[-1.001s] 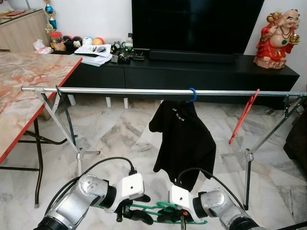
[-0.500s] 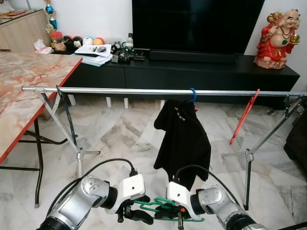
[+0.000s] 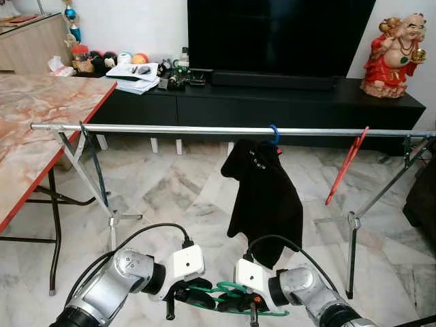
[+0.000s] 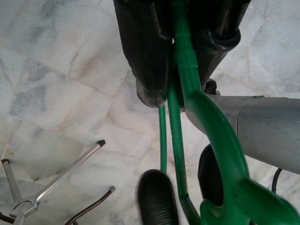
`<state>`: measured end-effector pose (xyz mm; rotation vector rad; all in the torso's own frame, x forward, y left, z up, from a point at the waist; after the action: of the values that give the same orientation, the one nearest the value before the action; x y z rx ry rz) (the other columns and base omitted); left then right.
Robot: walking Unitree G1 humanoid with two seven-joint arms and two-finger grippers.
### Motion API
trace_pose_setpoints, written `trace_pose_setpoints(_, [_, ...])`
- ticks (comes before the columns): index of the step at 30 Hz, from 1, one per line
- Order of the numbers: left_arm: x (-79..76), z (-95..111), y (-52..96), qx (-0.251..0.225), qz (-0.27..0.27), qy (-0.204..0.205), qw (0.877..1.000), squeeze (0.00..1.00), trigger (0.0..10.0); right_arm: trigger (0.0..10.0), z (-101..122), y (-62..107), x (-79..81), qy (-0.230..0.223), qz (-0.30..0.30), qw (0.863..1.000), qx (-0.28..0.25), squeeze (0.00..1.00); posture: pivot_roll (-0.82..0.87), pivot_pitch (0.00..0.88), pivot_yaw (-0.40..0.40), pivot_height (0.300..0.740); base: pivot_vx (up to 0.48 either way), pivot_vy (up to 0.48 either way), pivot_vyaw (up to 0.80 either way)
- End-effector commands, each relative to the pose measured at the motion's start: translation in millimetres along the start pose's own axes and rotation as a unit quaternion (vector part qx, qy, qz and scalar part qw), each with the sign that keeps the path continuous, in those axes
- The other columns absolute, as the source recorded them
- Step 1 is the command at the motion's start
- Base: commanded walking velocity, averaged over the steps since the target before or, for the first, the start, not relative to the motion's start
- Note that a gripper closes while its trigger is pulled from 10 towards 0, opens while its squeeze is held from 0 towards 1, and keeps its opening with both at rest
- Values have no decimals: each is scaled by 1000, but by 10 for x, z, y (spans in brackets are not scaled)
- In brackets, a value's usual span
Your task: Hang hanger
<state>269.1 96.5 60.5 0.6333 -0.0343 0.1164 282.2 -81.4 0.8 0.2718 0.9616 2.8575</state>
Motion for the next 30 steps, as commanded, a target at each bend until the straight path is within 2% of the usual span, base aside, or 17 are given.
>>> trace_pose_setpoints(1, [-14,-1,2,6,-13,-2,1000,0,0,10000,30,43,-59,-2,-14,1000,-3,0,138,1,-41,740,0,0,0])
trace_pose_setpoints(10, [-1,-5,9,9,-10,-6,1000,0,0,10000,15,56,-64,-6,-15,1000,-2,0,138,0,-41,740,0,0,0])
trace_pose_setpoints(11, [5,-10,12,11,-7,-7,1000,0,0,10000,8,60,-62,-10,-15,1000,-3,592,138,0,-41,740,0,0,0])
trace_pose_setpoints(12, [8,-13,12,12,-6,-7,1000,0,0,10000,3,63,-61,-12,-15,1000,-3,984,138,0,-41,740,0,0,0])
trace_pose_setpoints(16, [32,-37,21,16,4,-9,1000,0,0,10000,-25,84,-65,-18,-17,1000,-2,1000,134,2,-40,740,0,0,0])
trace_pose_setpoints(25, [70,-168,79,41,28,-11,999,0,0,10000,-257,241,-62,-39,-24,998,30,1000,133,4,-40,740,0,0,0])
trace_pose_setpoints(30, [56,-271,136,51,41,-3,998,0,0,10000,-370,349,-111,-59,-63,996,33,1000,133,5,-39,740,0,0,0])
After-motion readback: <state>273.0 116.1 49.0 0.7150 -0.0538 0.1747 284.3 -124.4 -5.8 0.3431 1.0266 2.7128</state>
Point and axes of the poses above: a point about 5 cm out from each wrist's last joint towards the gripper, its own y axis pointing back from the gripper into the wrist, its own z axis along the axis of the wrist's last joint, x = y × z, the point moved 3 cm from there along -y, pointing out of the wrist towards the gripper, and after that the axes turned 4 degrees about -y, right-handed, at the moved point
